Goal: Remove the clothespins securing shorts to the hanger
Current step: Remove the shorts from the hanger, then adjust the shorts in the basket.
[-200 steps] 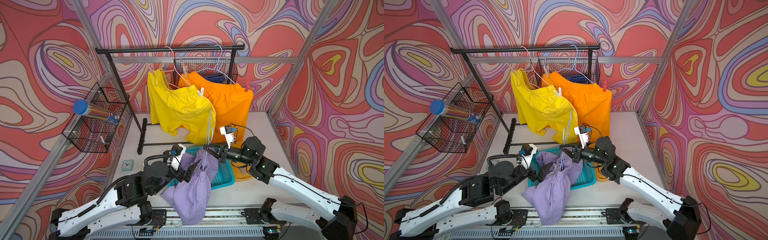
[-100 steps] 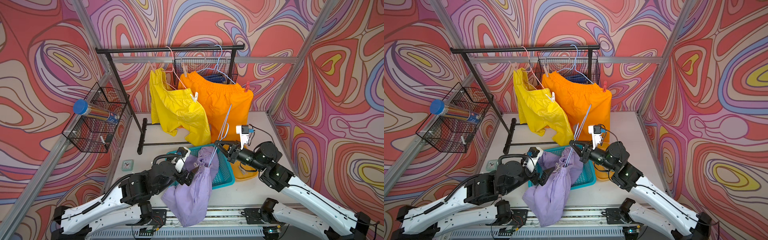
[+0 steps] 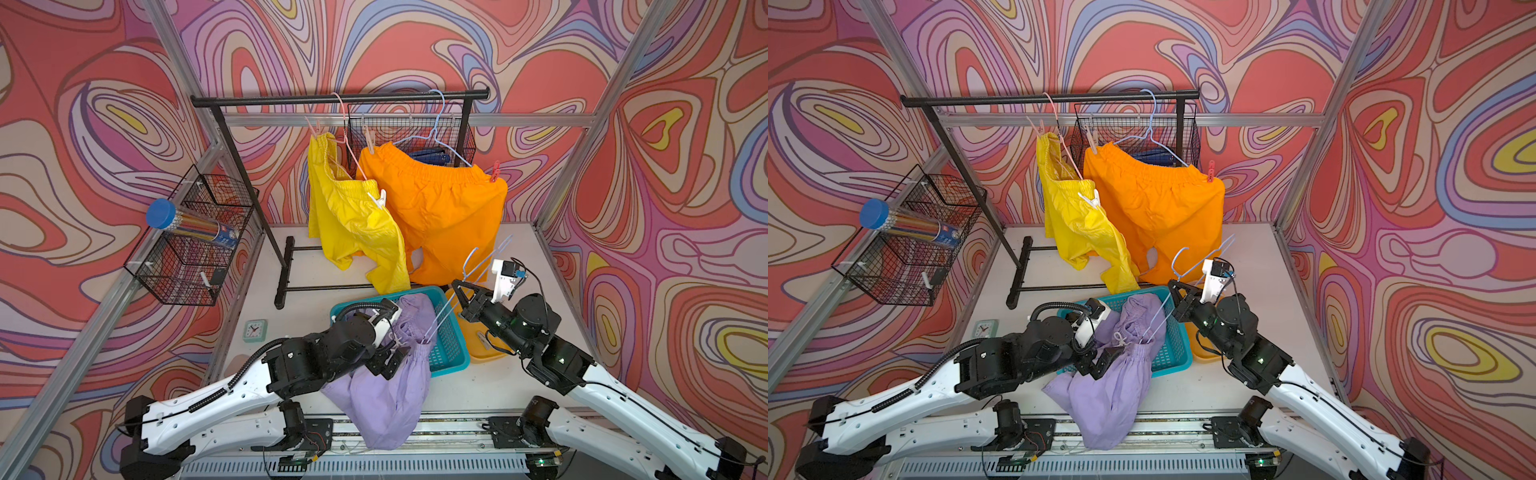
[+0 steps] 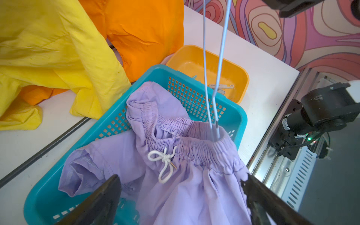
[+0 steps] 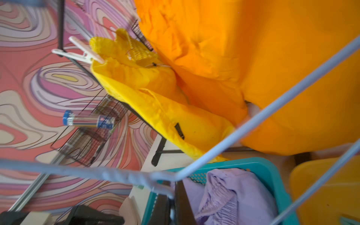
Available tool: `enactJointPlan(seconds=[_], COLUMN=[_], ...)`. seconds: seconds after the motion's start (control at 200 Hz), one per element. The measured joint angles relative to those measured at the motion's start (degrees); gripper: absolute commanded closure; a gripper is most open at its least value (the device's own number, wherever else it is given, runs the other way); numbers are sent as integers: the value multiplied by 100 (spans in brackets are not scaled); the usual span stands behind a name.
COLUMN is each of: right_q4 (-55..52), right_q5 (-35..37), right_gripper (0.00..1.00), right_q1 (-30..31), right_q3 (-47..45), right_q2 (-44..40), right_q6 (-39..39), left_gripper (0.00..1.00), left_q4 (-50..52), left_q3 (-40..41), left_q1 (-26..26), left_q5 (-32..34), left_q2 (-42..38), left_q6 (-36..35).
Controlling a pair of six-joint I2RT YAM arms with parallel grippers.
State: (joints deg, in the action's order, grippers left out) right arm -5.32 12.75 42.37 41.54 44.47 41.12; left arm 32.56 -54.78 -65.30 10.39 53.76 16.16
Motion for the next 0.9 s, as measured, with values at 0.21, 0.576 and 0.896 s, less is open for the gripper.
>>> enactJointPlan(seconds=[0.21,0.576,0.896], right_q4=[-997,-1419,-1351], right_q5=[1281,2221,2225], right_gripper=[100,100,100], right_q1=[0,0,0], right_q3=[361,717,717], right_q2=[72,271,428], right_q6=[-13,-452,-721], left_gripper=[0,0,30], left_q4=[337,1263,1274], left_q3=[-11,-20,-20], left_q1=[0,0,0], left_q5=[-470,-719,-850], left_q2=[361,1285,1768], left_q6=[219,686,804])
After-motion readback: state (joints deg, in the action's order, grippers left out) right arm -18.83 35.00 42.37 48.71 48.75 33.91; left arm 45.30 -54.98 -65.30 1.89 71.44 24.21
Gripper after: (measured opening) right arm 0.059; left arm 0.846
